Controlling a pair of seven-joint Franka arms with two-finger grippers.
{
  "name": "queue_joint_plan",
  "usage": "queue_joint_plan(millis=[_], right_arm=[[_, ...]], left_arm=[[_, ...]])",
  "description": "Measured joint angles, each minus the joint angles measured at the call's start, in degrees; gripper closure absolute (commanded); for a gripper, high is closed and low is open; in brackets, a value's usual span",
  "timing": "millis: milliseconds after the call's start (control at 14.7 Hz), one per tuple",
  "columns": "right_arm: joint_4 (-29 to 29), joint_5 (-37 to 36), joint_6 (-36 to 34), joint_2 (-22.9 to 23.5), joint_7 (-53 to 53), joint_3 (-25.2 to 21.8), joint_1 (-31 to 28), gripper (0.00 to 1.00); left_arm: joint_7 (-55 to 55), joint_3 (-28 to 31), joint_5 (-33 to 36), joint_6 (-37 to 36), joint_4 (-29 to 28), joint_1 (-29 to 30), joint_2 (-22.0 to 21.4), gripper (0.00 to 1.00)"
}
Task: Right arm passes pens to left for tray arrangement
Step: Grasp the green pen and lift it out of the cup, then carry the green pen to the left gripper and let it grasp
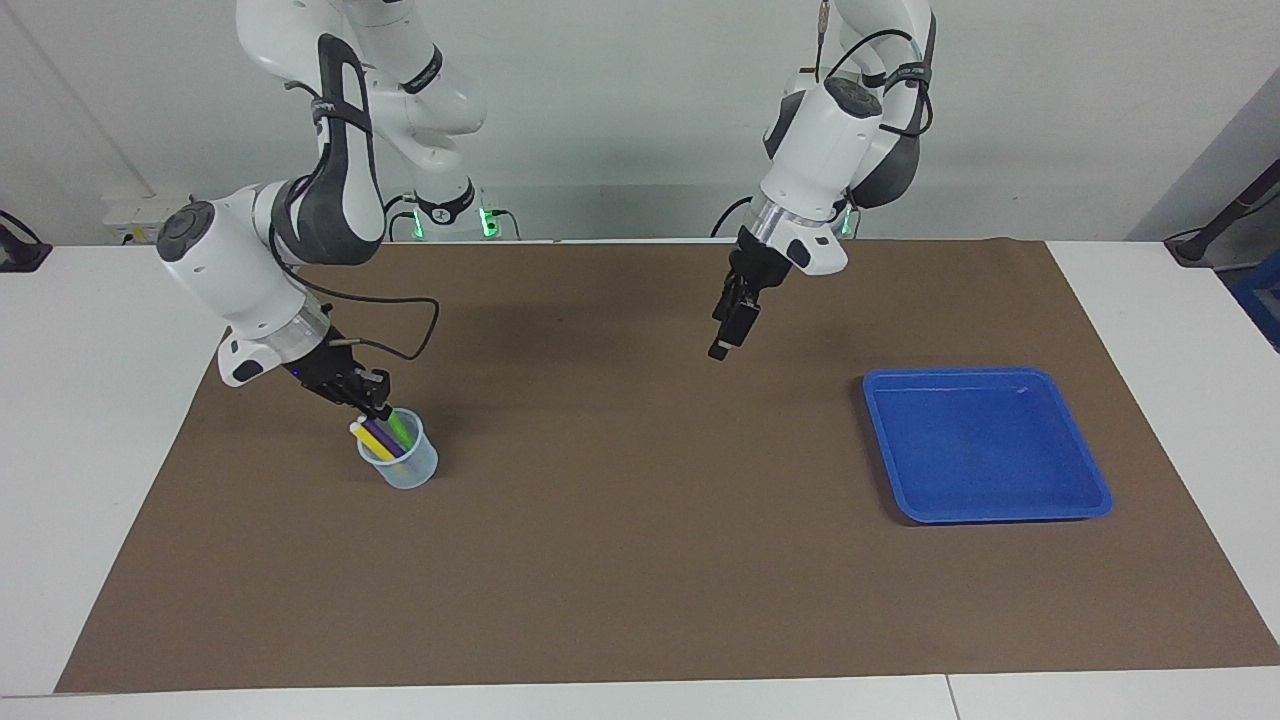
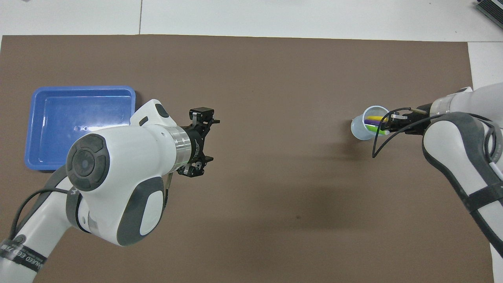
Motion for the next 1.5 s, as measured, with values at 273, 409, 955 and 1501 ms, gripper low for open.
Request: queue_joint_plan(millis=[273,409,955,1501], right_arm=[[1.7,0.0,-2.4,0.0,0.0,0.0,-0.1,0.85],[3.5,0.0,-5.5,0.0,0.1,0.0,-0.4,0.85],[12.2,0.0,-21.1,-2.8,2.9,-0.2,-2.2,0.85],[19.3,8.2,-34.4,-5.6,7.7,0.1,-4.1,0.85]], left_arm=[[0.0,0.0,0.0,0.1,0.0,0.0,0.0,0.0],[-0.1,0.1,0.0,0.4,0.0,0.0,0.0,0.0],[-2.1,0.5,-3.7,1.0,0.0,0.1,0.1,0.0],[-5.3,0.2,-3.7,2.5,0.5,-0.3,0.1,0.0]])
